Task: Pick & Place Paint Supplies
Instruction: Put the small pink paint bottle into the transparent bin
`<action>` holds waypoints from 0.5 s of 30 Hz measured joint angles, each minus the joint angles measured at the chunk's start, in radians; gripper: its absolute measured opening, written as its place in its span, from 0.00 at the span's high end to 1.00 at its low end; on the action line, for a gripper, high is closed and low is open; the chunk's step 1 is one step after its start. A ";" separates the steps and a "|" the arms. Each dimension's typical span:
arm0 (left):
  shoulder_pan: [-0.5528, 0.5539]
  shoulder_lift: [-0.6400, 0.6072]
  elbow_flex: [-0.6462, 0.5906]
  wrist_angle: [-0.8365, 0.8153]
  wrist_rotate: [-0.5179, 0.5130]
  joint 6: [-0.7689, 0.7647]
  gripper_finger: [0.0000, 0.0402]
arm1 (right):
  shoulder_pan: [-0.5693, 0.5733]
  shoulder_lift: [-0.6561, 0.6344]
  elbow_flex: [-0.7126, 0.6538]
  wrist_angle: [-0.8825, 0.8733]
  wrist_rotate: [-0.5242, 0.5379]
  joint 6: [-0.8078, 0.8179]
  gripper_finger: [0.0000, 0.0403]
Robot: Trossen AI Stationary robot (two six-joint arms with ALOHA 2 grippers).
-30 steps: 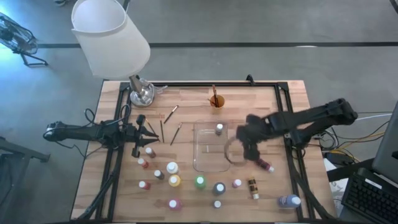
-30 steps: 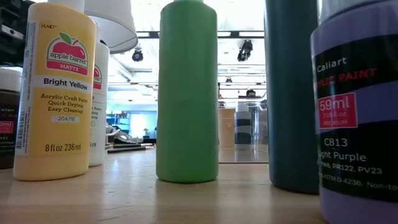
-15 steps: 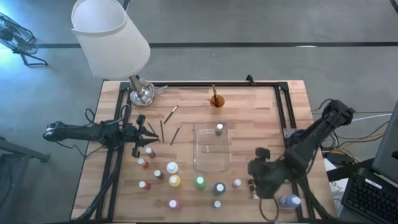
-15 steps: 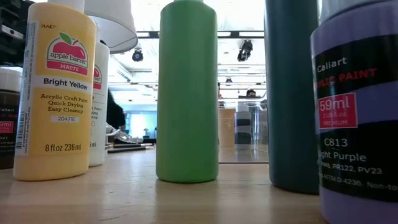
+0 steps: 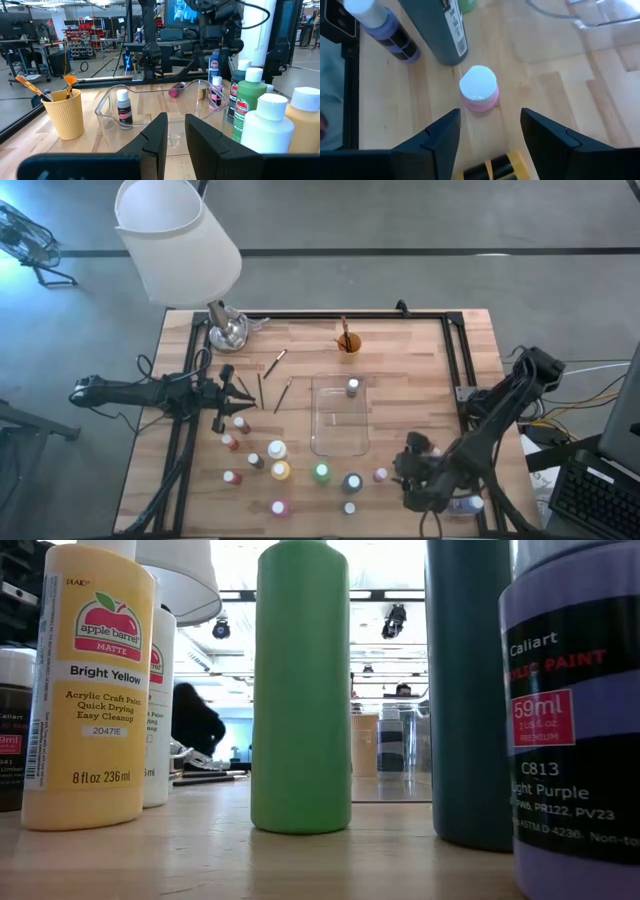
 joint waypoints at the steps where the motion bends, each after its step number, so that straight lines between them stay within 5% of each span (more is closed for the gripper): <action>1: 0.000 0.000 0.000 0.000 0.000 0.000 0.82 | 0.000 0.007 -0.008 0.016 0.001 0.000 0.48; 15: 0.000 0.000 0.000 -0.007 0.000 0.000 0.82 | -0.013 0.068 -0.050 0.178 0.082 -0.059 0.43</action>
